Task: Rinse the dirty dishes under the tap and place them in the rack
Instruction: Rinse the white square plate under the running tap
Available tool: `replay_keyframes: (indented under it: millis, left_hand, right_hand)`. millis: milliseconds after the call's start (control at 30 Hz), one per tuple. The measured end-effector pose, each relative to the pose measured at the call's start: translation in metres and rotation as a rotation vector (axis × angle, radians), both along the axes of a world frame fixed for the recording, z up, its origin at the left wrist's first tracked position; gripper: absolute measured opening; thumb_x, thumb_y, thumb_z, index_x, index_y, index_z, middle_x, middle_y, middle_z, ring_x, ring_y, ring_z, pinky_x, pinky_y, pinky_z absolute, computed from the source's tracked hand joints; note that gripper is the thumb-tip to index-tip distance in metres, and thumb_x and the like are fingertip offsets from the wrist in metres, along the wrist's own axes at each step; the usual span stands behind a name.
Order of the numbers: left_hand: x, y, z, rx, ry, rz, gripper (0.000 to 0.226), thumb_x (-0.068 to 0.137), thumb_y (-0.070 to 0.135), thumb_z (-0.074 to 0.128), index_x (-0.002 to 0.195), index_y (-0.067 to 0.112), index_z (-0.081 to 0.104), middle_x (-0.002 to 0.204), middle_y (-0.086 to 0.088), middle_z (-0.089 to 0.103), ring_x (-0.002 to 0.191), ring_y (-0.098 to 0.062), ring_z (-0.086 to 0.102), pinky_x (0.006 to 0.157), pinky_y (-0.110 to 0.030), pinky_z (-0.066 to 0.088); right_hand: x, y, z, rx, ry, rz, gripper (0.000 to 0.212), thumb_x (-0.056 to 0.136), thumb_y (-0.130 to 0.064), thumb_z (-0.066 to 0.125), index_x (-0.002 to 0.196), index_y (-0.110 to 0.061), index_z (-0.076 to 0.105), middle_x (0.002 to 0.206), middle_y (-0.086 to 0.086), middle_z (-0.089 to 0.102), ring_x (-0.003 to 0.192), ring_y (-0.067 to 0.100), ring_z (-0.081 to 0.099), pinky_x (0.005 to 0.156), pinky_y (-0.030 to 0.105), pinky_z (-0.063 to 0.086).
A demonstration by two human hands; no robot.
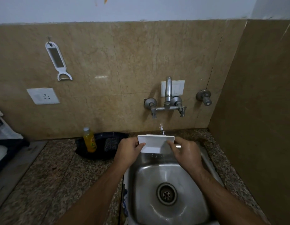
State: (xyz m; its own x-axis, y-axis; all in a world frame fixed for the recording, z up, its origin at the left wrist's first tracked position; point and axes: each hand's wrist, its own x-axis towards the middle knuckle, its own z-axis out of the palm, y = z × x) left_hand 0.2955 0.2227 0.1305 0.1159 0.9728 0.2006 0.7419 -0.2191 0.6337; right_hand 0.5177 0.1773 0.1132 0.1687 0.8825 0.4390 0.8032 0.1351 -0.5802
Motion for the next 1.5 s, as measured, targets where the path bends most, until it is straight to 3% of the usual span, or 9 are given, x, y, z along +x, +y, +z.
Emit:
replay_keyframes:
  millis: [333,567,700,833,1033,1167,1267,1367,1500]
  left_hand:
    - [0.001,0.0,0.004,0.005,0.032,-0.004,0.019,0.088,0.031,0.07,0.098,0.017,0.077,0.085,0.001,0.076,0.077,-0.01,0.067,0.07,-0.021,0.049]
    - [0.004,-0.002,0.01,0.049,0.064,0.008,0.02,0.089,0.032,0.068,0.097,0.016,0.076,0.085,0.001,0.075,0.078,-0.013,0.067,0.071,-0.025,0.051]
    - [0.006,-0.002,0.011,0.06,0.04,0.009,0.018,0.089,0.031,0.068,0.096,0.016,0.076,0.083,0.001,0.075,0.079,-0.013,0.069,0.071,-0.025,0.053]
    - [0.003,-0.006,-0.003,-0.112,0.143,-0.024,0.024,0.088,0.027,0.07,0.081,0.004,0.072,0.062,0.003,0.061,0.065,-0.012,0.062,0.051,-0.014,0.032]
    - [-0.024,-0.014,-0.018,-0.178,0.186,-0.007,0.024,0.09,0.03,0.066,0.077,0.009,0.069,0.079,-0.006,0.071,0.072,-0.014,0.063,0.064,-0.025,0.044]
    - [-0.073,-0.024,-0.019,-0.124,0.226,0.056,0.026,0.093,0.034,0.058,0.102,0.015,0.074,0.097,-0.003,0.075,0.087,-0.017,0.066,0.077,-0.034,0.052]
    - [-0.138,-0.03,-0.007,-0.105,0.277,0.16,0.028,0.098,0.033,0.053,0.103,0.014,0.071,0.099,-0.007,0.073,0.089,-0.021,0.064,0.074,-0.034,0.048]
    - [-0.213,-0.036,0.02,-0.049,0.387,0.223,0.025,0.1,0.031,0.048,0.095,0.015,0.066,0.095,-0.008,0.07,0.087,-0.025,0.062,0.066,-0.03,0.033]
    - [-0.328,-0.048,0.062,0.089,0.349,0.294,0.018,0.098,0.022,0.055,0.093,0.012,0.069,0.091,-0.012,0.07,0.086,-0.031,0.065,0.069,-0.032,0.04]
  right_hand:
    - [0.004,0.004,-0.005,-0.046,0.108,0.002,0.024,0.087,-0.045,0.067,0.101,-0.027,0.077,0.091,-0.014,0.076,0.082,0.002,0.069,0.071,0.031,0.059]
    - [0.004,0.005,0.008,0.054,0.067,0.028,0.018,0.089,-0.033,0.07,0.101,-0.022,0.077,0.084,-0.009,0.075,0.069,0.001,0.064,0.061,0.011,0.046]
    - [0.005,0.005,0.006,0.082,0.047,0.022,0.013,0.09,-0.032,0.069,0.095,-0.022,0.076,0.081,-0.009,0.074,0.067,0.003,0.065,0.058,0.018,0.049]
    - [0.002,0.007,-0.012,-0.108,0.069,0.053,0.016,0.09,-0.036,0.068,0.098,-0.025,0.075,0.083,-0.009,0.075,0.073,0.008,0.069,0.063,0.026,0.054]
    - [-0.018,0.01,-0.029,-0.263,0.014,0.064,0.02,0.087,-0.043,0.069,0.084,-0.023,0.072,0.07,-0.01,0.07,0.067,0.008,0.065,0.063,0.03,0.054]
    - [-0.065,0.022,-0.017,-0.34,-0.042,0.151,0.012,0.085,-0.036,0.072,0.085,-0.024,0.068,0.074,-0.011,0.069,0.075,0.01,0.066,0.062,0.024,0.047]
    - [-0.13,0.04,0.01,-0.035,-0.162,0.34,0.034,0.077,-0.022,0.075,0.111,-0.027,0.07,0.103,-0.009,0.073,0.093,0.014,0.067,0.081,0.029,0.053]
    - [-0.221,0.051,0.057,0.114,-0.429,0.538,0.031,0.073,-0.027,0.079,0.104,-0.03,0.074,0.089,-0.007,0.074,0.077,0.017,0.07,0.062,0.026,0.052]
    - [-0.352,0.067,0.097,0.225,-0.681,0.634,0.025,0.068,-0.033,0.081,0.091,-0.036,0.071,0.072,-0.005,0.071,0.06,0.02,0.067,0.046,0.022,0.03]
